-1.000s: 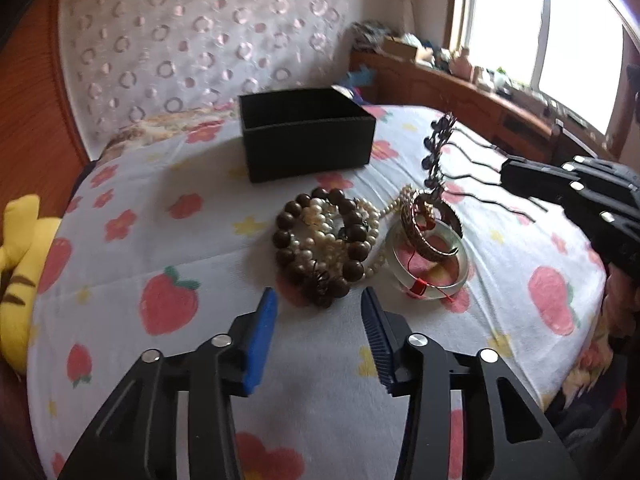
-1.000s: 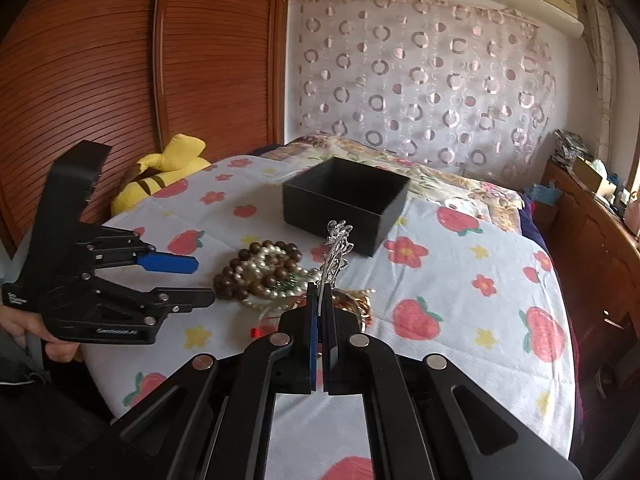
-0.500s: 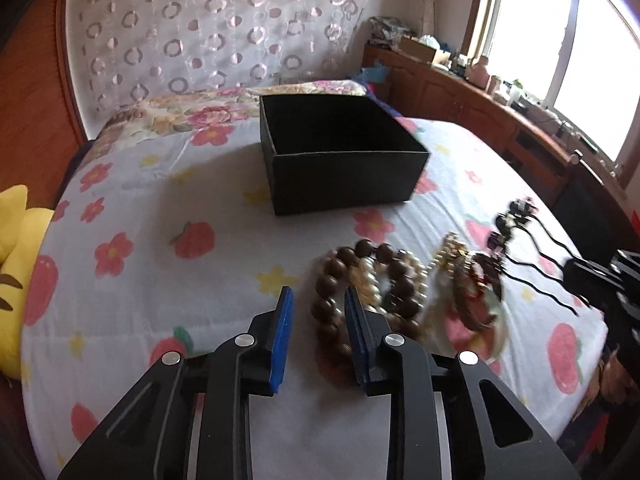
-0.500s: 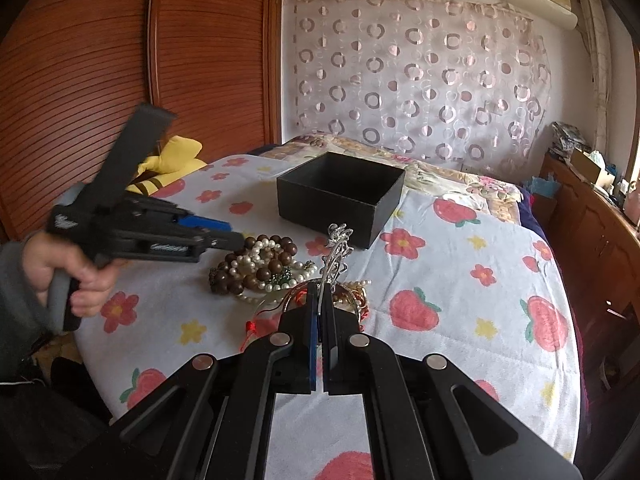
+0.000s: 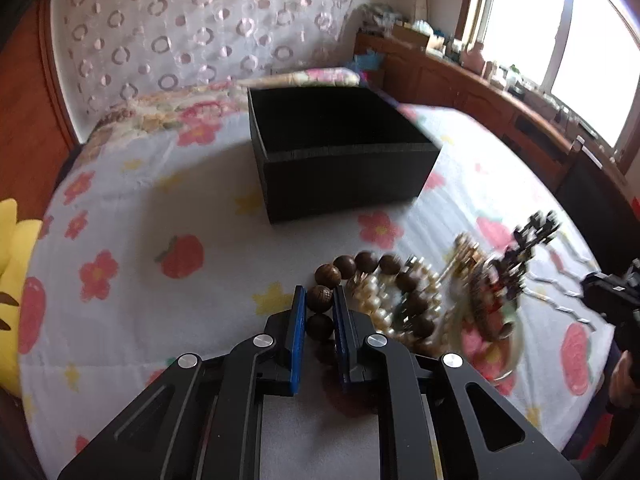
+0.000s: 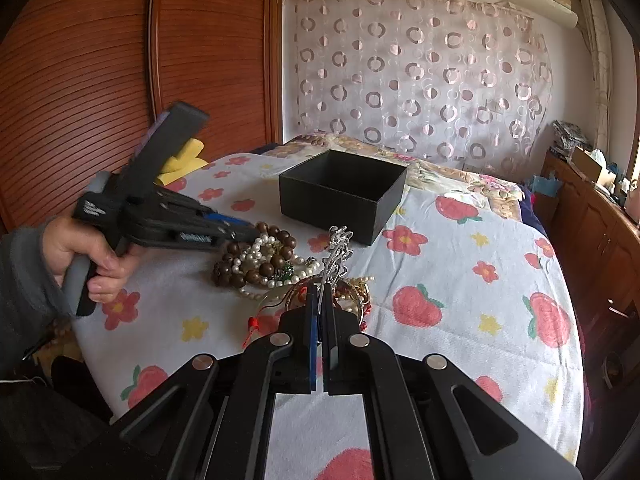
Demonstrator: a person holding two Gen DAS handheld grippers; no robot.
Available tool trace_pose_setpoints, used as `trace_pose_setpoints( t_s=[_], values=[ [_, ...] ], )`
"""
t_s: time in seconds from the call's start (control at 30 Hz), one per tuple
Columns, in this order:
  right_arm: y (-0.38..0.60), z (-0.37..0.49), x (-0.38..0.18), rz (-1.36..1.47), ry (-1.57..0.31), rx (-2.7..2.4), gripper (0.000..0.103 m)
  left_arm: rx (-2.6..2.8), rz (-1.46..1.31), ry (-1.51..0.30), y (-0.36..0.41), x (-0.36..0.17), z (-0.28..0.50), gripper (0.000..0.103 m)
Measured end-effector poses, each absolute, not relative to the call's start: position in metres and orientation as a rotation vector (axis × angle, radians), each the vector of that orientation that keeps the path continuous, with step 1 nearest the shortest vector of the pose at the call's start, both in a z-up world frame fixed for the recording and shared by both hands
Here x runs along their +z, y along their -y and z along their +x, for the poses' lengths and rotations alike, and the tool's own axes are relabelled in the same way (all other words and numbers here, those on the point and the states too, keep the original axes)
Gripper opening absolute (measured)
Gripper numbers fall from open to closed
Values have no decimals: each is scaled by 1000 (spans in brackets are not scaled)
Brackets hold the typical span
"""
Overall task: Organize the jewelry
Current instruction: 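Lift the comb with the right gripper while the left gripper grasps the brown bead bracelet, then lower the bracelet into the black box and open the left gripper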
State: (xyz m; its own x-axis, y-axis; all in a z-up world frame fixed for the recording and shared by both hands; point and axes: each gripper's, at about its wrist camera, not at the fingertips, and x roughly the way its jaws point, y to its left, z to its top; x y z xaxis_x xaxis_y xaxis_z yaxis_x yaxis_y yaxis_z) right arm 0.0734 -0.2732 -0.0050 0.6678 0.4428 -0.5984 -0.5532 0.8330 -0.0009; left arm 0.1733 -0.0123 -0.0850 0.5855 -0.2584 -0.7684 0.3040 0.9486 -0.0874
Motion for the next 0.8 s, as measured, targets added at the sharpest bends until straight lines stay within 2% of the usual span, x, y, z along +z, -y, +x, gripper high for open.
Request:
trace_pose_setpoints(
  t_s=[0.37,0.8],
  values=[
    [280,79,11,-187,-577,557,2,-368,49,-679,21,-1,143,12],
    [271,122,36,-218,-519,552,2,-348,8,-619,24,43,188,12]
  ],
)
